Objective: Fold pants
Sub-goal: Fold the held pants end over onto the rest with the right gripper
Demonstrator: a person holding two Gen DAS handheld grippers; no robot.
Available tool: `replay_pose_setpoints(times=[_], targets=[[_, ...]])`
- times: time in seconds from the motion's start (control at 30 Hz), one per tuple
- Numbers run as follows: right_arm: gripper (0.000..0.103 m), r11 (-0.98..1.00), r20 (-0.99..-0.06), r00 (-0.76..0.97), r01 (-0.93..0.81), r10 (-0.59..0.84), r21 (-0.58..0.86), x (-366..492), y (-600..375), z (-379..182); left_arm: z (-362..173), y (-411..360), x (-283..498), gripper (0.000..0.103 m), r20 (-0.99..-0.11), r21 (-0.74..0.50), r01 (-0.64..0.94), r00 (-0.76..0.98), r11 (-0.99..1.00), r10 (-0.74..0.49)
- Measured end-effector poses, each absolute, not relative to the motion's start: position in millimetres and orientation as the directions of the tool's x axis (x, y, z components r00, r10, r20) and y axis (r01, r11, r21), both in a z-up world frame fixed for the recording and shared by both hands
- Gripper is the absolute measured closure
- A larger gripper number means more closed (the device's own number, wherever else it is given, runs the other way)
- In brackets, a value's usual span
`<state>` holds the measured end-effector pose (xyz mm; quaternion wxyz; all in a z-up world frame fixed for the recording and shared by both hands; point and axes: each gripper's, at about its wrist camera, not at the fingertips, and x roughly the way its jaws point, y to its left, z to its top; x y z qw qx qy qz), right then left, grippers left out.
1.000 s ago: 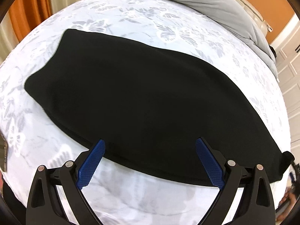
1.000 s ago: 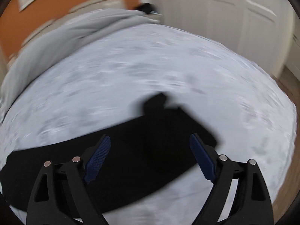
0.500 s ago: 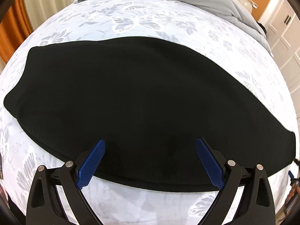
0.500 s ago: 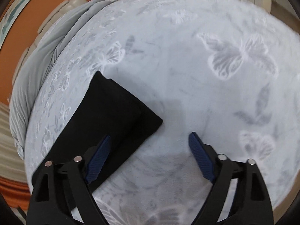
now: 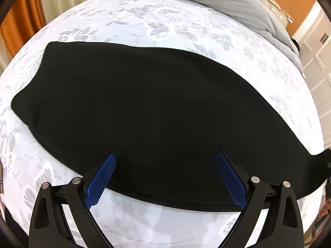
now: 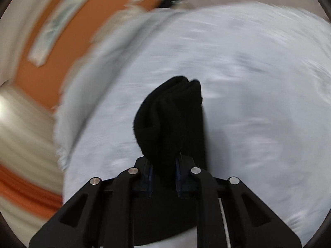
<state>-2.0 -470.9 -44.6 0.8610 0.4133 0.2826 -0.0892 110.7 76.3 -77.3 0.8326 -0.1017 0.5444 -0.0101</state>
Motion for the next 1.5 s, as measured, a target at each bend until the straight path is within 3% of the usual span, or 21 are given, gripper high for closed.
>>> replay_pose_setpoints(times=[0.1,0.2,0.43,0.57,0.67,0.73,0.77,0.83,1.0,1.13,1.17,1.2,1.23,1.3,1.43,1.47,1.5], targets=[[0.088,0.715,-0.48,0.851,0.2,0.212,0.67,23,-401,-17,-74,95,110,0.008,-0.901,-0.194,-0.132,0.416,0.972,-0.123],[0.088,0.762,-0.461,0.829,0.066,0.318,0.644,47,-334,-8,-71,114,107,0.008,-0.897,-0.206,-0.165,0.427,0.965,-0.118],[0.085,0.812,-0.579,0.638,-0.128,0.507,0.57,106,-172,-51,-66,164,95,0.008,-0.892,-0.197,-0.22,0.445,0.955,-0.082],[0.079,0.897,-0.742,0.508,-0.176,0.436,0.406,113,-108,-98,-71,188,92,0.008,-0.899,-0.184,-0.242,0.433,0.953,-0.064],[0.069,0.913,-0.73,0.549,-0.222,0.407,0.342,103,-102,-85,-74,202,92,0.008,-0.906,-0.193,-0.252,0.416,0.948,-0.074],[0.051,0.9,-0.704,0.564,-0.224,0.432,0.373,102,-111,-69,-74,210,90,0.008,-0.907,-0.21,-0.259,0.411,0.943,-0.089],[0.047,0.896,-0.676,0.593,-0.219,0.437,0.387,101,-118,-61,-73,215,91,0.008,-0.906,-0.221,-0.269,0.413,0.937,-0.095],[0.045,0.896,-0.646,0.629,-0.225,0.433,0.382,96,-130,-53,-72,228,95,0.008,-0.902,-0.24,-0.305,0.42,0.922,-0.095],[0.045,0.936,-0.712,0.609,-0.27,0.349,0.228,94,-102,-59,-71,250,90,0.008,-0.899,-0.267,-0.376,0.429,0.887,-0.089],[0.033,0.921,-0.717,0.615,-0.377,0.329,0.1,86,-60,-69,-70,249,88,0.008,-0.899,-0.26,-0.367,0.429,0.893,-0.085],[0.033,0.918,-0.72,0.618,-0.39,0.316,0.068,86,-52,-73,-70,250,88,0.008,-0.9,-0.261,-0.365,0.428,0.894,-0.088],[0.044,0.917,-0.731,0.618,-0.399,0.289,0.025,90,-43,-81,-70,252,87,0.008,-0.899,-0.265,-0.365,0.428,0.893,-0.092],[0.071,0.919,-0.742,0.618,-0.394,0.261,-0.005,91,-39,-88,-70,253,86,0.008,-0.898,-0.272,-0.365,0.428,0.89,-0.099],[0.08,0.923,-0.751,0.612,-0.384,0.248,-0.007,100,-36,-96,-71,261,87,0.008,-0.894,-0.298,-0.374,0.431,0.878,-0.12],[0.083,0.905,-0.705,0.615,-0.414,0.354,0.094,102,-29,-76,-72,279,88,0.008,-0.884,-0.327,-0.42,0.453,0.846,-0.116],[0.08,0.895,-0.712,0.598,-0.436,0.368,0.096,103,-23,-78,-74,285,90,0.008,-0.885,-0.322,-0.438,0.453,0.839,-0.103],[0.07,0.888,-0.729,0.577,-0.45,0.369,0.093,104,-18,-81,-78,292,93,0.008,-0.889,-0.318,-0.462,0.45,0.828,-0.091]])
